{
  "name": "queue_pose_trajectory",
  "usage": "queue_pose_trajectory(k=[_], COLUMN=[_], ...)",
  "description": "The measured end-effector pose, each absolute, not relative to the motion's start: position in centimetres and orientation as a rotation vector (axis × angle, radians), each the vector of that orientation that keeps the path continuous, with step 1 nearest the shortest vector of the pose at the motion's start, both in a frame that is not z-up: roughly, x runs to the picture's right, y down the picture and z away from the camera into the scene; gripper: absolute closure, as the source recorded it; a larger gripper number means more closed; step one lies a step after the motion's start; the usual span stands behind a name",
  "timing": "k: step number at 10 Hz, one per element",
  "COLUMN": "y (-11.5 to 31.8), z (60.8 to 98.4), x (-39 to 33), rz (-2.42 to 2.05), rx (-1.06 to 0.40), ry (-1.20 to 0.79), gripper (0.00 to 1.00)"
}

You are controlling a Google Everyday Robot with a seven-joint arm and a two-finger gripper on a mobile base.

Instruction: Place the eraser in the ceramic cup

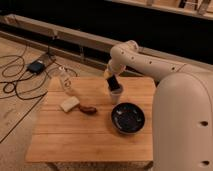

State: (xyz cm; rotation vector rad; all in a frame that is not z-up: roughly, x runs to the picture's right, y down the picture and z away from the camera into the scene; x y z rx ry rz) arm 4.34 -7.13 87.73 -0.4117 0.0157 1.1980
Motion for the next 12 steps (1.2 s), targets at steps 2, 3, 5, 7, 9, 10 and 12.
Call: queue_pose_trajectory(k=[2,3,5,7,9,10,12], y=[-7.2,-7.2,-6.9,-6.5,-6.0,-5.8,-5.8], z=[87.8,87.8,87.5,87.0,86.6,86.5,86.6], x=[4.8,4.8,5.0,5.0,5.0,5.0,5.0], rz=[1.205,1.207,1.213,1.222,1.238,1.244,1.256], rx=[-0.4,-0.397,-0.392,-0.391,-0.387,-0.386,-0.373], ry=[0.015,0.014,0.01,0.002,-0.007,-0.009,-0.016], gripper=[0.79,0.69,0.51,0.32,0.2,0.2,0.2])
